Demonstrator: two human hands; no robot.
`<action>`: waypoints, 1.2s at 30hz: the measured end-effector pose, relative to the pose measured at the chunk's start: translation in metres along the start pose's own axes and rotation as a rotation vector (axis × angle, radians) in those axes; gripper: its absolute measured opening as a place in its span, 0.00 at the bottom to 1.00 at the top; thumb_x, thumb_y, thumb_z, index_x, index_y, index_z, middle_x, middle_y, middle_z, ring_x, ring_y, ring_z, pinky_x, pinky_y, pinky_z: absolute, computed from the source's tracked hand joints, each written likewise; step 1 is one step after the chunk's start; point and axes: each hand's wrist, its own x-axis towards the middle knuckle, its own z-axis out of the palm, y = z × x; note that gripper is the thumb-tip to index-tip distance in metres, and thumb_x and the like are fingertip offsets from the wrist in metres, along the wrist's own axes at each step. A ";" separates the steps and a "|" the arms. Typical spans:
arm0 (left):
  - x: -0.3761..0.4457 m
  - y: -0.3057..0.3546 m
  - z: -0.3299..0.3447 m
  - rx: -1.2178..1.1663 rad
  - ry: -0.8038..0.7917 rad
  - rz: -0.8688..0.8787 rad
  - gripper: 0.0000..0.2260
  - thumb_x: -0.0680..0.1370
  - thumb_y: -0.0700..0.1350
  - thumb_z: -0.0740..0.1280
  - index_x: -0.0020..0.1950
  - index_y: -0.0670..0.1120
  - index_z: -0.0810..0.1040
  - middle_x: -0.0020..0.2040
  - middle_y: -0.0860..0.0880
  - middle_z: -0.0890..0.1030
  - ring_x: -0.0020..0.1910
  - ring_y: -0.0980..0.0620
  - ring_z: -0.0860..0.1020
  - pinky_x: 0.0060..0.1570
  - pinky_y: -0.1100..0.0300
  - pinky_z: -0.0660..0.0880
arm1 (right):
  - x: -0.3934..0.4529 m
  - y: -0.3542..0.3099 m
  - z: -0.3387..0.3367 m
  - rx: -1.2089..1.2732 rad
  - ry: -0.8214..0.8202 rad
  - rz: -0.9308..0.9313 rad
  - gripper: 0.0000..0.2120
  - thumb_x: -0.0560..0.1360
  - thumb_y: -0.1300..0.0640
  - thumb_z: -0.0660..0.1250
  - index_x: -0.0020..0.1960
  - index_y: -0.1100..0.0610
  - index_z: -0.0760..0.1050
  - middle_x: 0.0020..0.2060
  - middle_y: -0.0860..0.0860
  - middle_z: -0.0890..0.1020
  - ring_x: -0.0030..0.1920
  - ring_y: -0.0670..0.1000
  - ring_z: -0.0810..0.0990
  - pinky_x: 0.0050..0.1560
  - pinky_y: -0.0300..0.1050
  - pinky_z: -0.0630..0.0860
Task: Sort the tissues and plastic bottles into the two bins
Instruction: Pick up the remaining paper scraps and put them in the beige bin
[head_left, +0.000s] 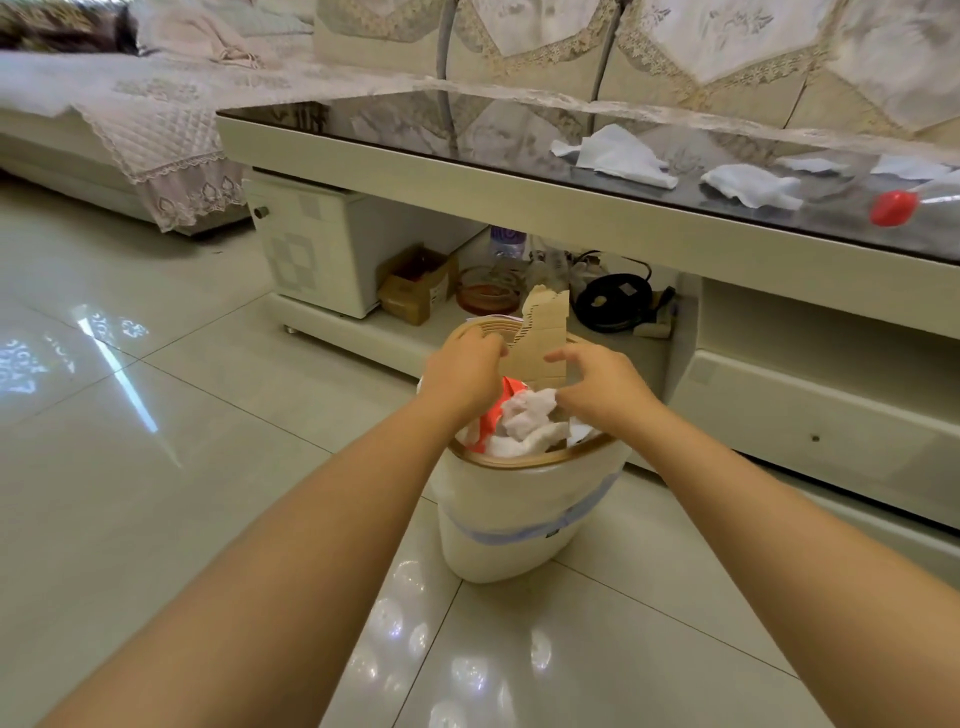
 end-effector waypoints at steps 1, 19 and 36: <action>0.003 -0.001 0.004 -0.003 -0.057 0.029 0.20 0.77 0.41 0.63 0.69 0.51 0.70 0.69 0.49 0.70 0.66 0.49 0.69 0.60 0.53 0.70 | 0.006 0.001 0.007 -0.109 -0.045 -0.045 0.27 0.71 0.61 0.66 0.69 0.46 0.68 0.71 0.50 0.68 0.67 0.53 0.70 0.60 0.45 0.71; 0.018 -0.007 0.041 0.473 -0.369 0.185 0.10 0.78 0.50 0.63 0.58 0.51 0.78 0.54 0.50 0.80 0.57 0.48 0.74 0.63 0.55 0.64 | 0.025 0.004 0.032 -0.329 -0.458 -0.029 0.18 0.76 0.56 0.60 0.65 0.51 0.71 0.62 0.52 0.76 0.60 0.55 0.74 0.62 0.54 0.71; -0.058 0.142 0.002 0.083 0.035 0.345 0.10 0.78 0.51 0.63 0.55 0.50 0.78 0.47 0.51 0.81 0.45 0.50 0.78 0.43 0.53 0.76 | -0.153 0.120 -0.080 -0.182 0.163 -0.173 0.12 0.75 0.48 0.63 0.57 0.48 0.76 0.51 0.45 0.79 0.54 0.48 0.75 0.54 0.50 0.72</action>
